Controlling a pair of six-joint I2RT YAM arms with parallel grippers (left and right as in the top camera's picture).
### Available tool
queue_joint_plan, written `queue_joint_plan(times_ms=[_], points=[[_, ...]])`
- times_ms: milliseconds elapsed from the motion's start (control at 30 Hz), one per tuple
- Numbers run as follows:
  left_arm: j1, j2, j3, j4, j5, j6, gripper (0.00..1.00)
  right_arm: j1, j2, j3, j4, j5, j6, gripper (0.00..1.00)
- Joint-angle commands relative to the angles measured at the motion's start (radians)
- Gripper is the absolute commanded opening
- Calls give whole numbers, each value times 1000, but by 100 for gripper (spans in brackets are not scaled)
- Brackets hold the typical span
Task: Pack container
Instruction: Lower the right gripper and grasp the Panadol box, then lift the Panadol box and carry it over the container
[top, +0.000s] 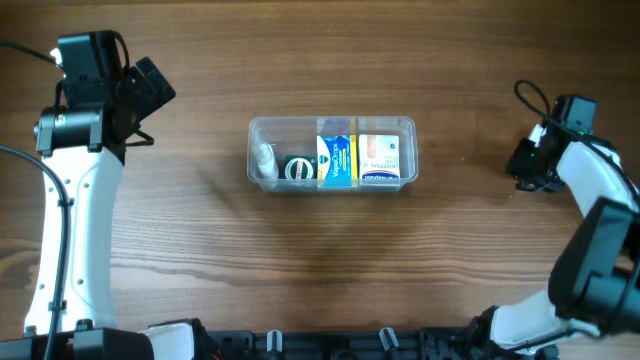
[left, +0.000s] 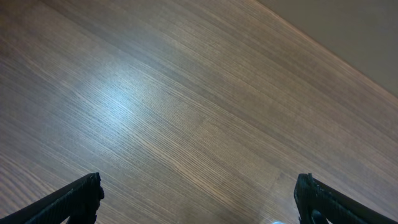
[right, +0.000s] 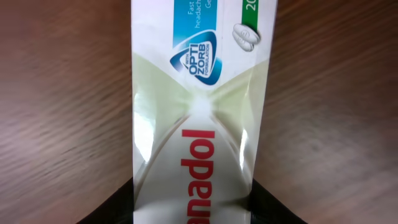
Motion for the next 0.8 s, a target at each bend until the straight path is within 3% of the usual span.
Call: queue_joint_plan(times_ms=[0, 300, 600, 767], points=[[4, -2, 11, -1, -13, 5, 100, 29, -145, 47, -15, -69, -61, 42], [4, -2, 11, -1, -13, 5, 100, 220, -415, 47, -51, -251, -278, 43], [4, -2, 11, -1, -13, 5, 100, 578, -539, 47, -86, -280, -506, 38], [4, -2, 10, -1, -13, 5, 100, 714, -520, 47, -103, -255, -621, 49]])
